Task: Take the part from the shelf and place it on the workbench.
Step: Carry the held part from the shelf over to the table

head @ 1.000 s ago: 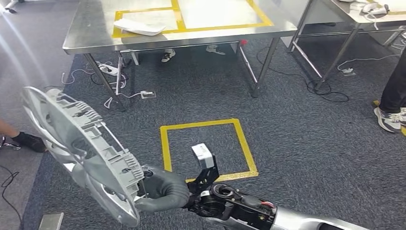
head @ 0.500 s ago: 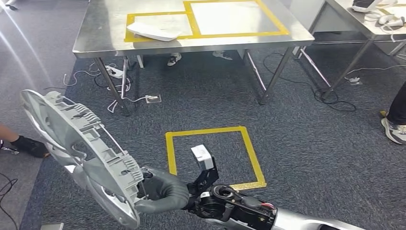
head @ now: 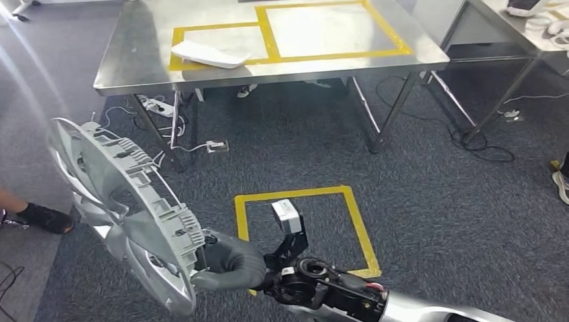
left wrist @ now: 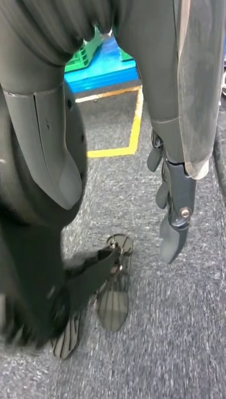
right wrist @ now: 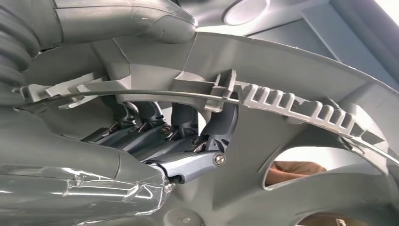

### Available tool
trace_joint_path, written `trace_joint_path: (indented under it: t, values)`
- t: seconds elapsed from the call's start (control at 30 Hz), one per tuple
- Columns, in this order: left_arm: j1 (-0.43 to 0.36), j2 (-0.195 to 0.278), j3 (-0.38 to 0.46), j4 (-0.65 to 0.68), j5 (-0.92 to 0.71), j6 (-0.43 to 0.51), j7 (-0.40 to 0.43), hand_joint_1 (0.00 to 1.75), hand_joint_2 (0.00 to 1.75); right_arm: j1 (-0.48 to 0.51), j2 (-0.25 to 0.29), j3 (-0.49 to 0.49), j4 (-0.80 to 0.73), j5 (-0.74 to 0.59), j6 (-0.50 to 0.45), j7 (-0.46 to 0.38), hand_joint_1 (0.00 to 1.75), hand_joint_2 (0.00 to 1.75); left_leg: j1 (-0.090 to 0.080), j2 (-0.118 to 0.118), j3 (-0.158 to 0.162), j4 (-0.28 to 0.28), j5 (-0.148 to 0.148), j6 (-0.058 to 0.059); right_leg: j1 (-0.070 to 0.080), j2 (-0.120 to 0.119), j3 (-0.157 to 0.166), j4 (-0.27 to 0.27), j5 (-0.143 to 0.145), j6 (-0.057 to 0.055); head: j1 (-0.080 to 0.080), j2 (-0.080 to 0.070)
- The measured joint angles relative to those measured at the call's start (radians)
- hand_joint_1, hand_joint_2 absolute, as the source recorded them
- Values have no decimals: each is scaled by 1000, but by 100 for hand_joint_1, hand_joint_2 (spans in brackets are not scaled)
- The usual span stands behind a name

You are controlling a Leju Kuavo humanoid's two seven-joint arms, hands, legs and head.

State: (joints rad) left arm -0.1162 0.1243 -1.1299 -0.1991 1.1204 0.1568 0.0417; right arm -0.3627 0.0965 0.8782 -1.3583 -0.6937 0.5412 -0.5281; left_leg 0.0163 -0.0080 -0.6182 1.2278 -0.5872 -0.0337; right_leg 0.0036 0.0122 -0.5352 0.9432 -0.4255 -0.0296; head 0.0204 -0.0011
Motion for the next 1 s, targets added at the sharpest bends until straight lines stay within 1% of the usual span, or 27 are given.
trace_joint_path:
  t: [0.03, 0.07, 0.1, 0.13, 0.17, 0.2, 0.23, 0.27, 0.3, 0.37, 0.4, 0.43, 0.47, 0.53, 0.57, 0.6, 0.63, 0.67, 0.7, 0.73, 0.77, 0.8, 0.87, 0.9, 0.93, 0.97, 1.0]
  values:
    - [1, 1, 0, 0, 1, 0, 0, 0, 175, 2, 0, 0, 1, -1, 1, 0, 173, 175, 2, 0, -37, 31, -18, -4, -1, 1, 9, 0, -9, 1, -4, 0]
    - [3, 2, 0, 0, 2, 0, 0, 0, 175, 4, 0, 0, 2, -2, 2, 1, 173, 175, 4, 0, -57, 32, -17, -7, -3, 3, 19, 0, -17, 3, -7, 0]
    - [4, 3, 0, 0, 3, 1, 1, 0, 175, 5, 0, 0, 4, -3, 2, 1, 173, 175, 6, 1, -60, -4, 10, -8, -4, 4, 32, 0, -27, 5, -12, 0]
    - [5, 5, 0, 0, 3, 1, 1, 0, 175, 6, 0, 0, 5, -3, 3, 1, 173, 175, 8, 1, -50, -65, 57, -10, -7, 6, 46, 0, -38, 9, -16, 0]
    - [6, 6, 0, 0, 4, 1, 1, 0, 175, 6, 0, 0, 6, -3, 3, 1, 173, 175, 10, 1, -32, -139, 119, -12, -8, 6, 55, 0, -49, 15, -21, 0]
    - [7, 6, 0, 0, 4, 1, 1, 0, 175, 6, 0, 0, 6, -4, 3, 0, 173, 175, 11, 3, -17, -201, 154, -11, -8, 8, 65, 2, -60, 21, -28, 0]
    - [7, 5, 0, 0, 4, 2, 2, 0, 175, 6, 0, 0, 7, -4, 4, 0, 173, 175, 10, 4, -7, -238, 173, -8, -7, 9, 66, 3, -70, 28, -33, 0]
    - [7, 5, 0, 0, 4, 2, 3, 0, 175, 6, 0, 0, 8, -4, 4, 0, 173, 175, 8, 5, -4, -255, 182, -1, -6, 10, 69, 5, -77, 34, -36, 0]
    - [7, 4, 0, 0, 5, 2, 4, 0, 175, 6, 1, 0, 8, -4, 4, 0, 173, 175, 6, 6, -4, -253, 171, 8, -4, 12, 75, 8, -82, 40, -36, 0]
    - [9, 3, 0, 0, 6, 2, 5, 0, 175, 6, 2, 0, 8, -5, 4, 0, 173, 175, 6, 8, 9, -254, 181, 24, -5, 10, 87, 12, -96, 49, -26, 0]
    - [10, 2, 0, 0, 6, 2, 5, 0, 175, 5, 2, 0, 8, -5, 4, 0, 173, 175, 6, 9, 19, -255, 175, 31, -6, 7, 83, 30, -107, 53, -21, 0]
    - [9, 2, 0, 0, 6, 2, 5, 0, 175, 3, 2, 0, 8, -6, 4, 0, 173, 175, 5, 9, 30, -256, 170, 36, -8, 4, 62, 75, -125, 57, -15, 0]
    - [9, 3, 0, 0, 6, 3, 4, 0, 175, 2, 2, -1, 8, -6, 4, -1, 173, 175, 4, 10, 39, -257, 162, 40, -10, 0, 28, 139, -146, 60, -9, 0]
    - [9, 4, 0, 0, 6, 3, 3, 0, 175, 4, 2, -1, 9, -6, 4, -2, 173, 175, -1, 11, 60, -257, 144, 44, -10, -3, -60, 279, -196, 63, 2, 0]
    - [9, 4, 0, 0, 6, 3, 3, 0, 175, 6, 2, -1, 10, -6, 4, -2, 173, 175, -3, 11, 71, -257, 134, 45, -10, -3, -90, 311, -209, 62, 6, 0]
    - [10, 4, 0, 0, 6, 3, 3, 0, 175, 7, 2, -1, 11, -6, 3, -2, 173, 175, -6, 11, 86, -257, 123, 46, -9, -3, -106, 307, -204, 59, 10, 0]
    - [10, 4, 0, 0, 6, 3, 3, 0, 175, 8, 2, -1, 12, -6, 3, -2, 173, 175, -8, 11, 103, -257, 111, 46, -8, -3, -106, 268, -177, 53, 15, 0]
    - [11, 4, 0, 0, 6, 3, 3, 0, 175, 8, 2, -1, 13, -6, 3, -2, 173, 175, -10, 11, 119, -257, 100, 45, -5, -4, -96, 208, -131, 44, 20, 0]
    - [11, 3, 0, 0, 6, 3, 3, 0, 175, 9, 1, -1, 13, -6, 3, -2, 173, 175, -11, 12, 135, -259, 89, 44, 0, -6, -86, 147, -71, 33, 23, 0]
    - [11, 2, 0, 0, 6, 3, 3, 0, 175, 10, 1, -1, 13, -6, 3, -2, 173, 175, -11, 12, 145, -261, 80, 42, 7, -8, -81, 100, -27, 24, 20, 0]
    - [9, 1, 0, 0, 6, 3, 3, 0, 175, 10, 1, -1, 14, -6, 3, -3, 173, 175, -9, 12, 152, -263, 73, 38, 12, -10, -75, 71, 5, 17, 19, 0]
    - [8, 1, 0, 0, 6, 3, 3, 0, 175, 10, 1, -2, 14, -6, 3, -3, 173, 175, -7, 13, 158, -265, 69, 33, 18, -10, -72, 57, 20, 12, 18, 0]
    - [5, 1, 0, 0, 6, 4, 2, 0, 175, 10, 2, -2, 13, -7, 3, -2, 173, 175, -5, 15, 165, -262, 68, 19, 20, -6, -53, 41, 19, 6, 23, 0]
    - [5, 0, 0, 0, 6, 3, 2, 0, 175, 9, 2, -3, 13, -7, 3, -3, 173, 175, -5, 15, 160, -241, 71, 15, 18, -3, -41, 31, 17, 3, 24, 0]
    - [4, 0, 0, 0, 6, 3, 2, 0, 175, 8, 2, -4, 13, -8, 3, -4, 173, 175, -5, 14, 141, -203, 72, 10, 15, -2, -28, 22, 15, -1, 21, 0]
    - [3, 0, 0, 0, 6, 3, 2, 0, 175, 6, 3, -6, 13, -9, 3, -5, 173, 175, -4, 13, 110, -151, 67, 7, 11, -1, -16, 14, 13, -3, 16, 0]
    - [2, -1, 0, 0, 6, 3, 1, 0, 175, 5, 3, -7, 13, -9, 3, -7, 173, 175, -3, 12, 67, -87, 53, 4, 9, 0, -8, 9, 9, -6, 11, 0]
